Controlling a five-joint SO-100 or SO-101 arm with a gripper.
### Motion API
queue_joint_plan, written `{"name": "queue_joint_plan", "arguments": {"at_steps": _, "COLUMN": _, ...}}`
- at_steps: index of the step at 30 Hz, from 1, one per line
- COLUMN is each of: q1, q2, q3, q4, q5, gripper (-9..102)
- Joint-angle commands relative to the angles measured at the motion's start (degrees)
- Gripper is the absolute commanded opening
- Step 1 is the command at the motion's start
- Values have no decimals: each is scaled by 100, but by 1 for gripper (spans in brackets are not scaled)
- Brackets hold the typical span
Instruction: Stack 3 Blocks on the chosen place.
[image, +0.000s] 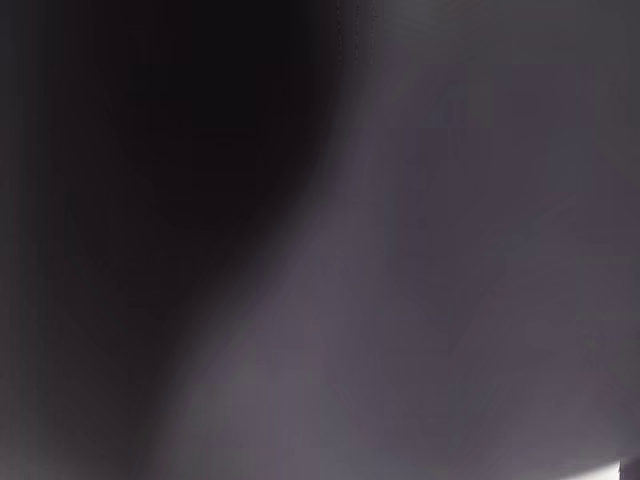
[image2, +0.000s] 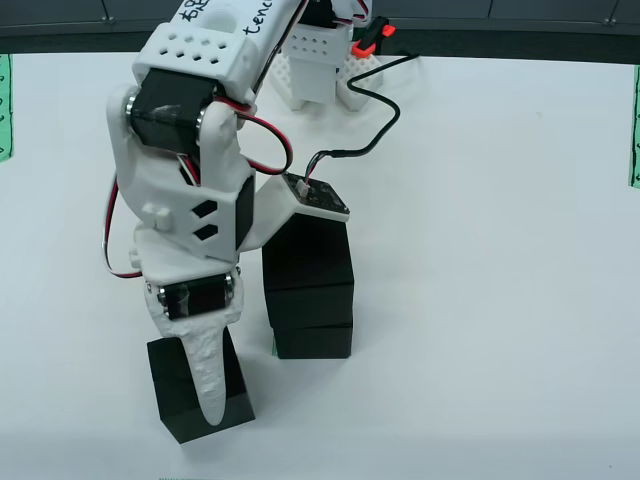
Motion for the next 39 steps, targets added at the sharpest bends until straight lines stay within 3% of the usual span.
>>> {"name": "queue_joint_plan", "arguments": {"at_steps": 1, "q1": -88, "q2": 0, "q3": -290, "q4": -26, "q5": 44, "gripper": 34}}
{"name": "queue_joint_plan", "arguments": {"at_steps": 11, "q1": -132, "q2": -158, "q3": -422, "q4": -35, "q5": 44, "gripper": 34}}
{"name": "queue_joint_plan", "arguments": {"at_steps": 19, "q1": -123, "q2": -158, "q3": -431, "q4": -26, "q5": 44, "gripper": 18}}
{"name": "queue_joint_plan", "arguments": {"at_steps": 39, "q1": -88, "q2": 123, "q3": -457, "q4": 281, "q5": -44, "gripper": 17}}
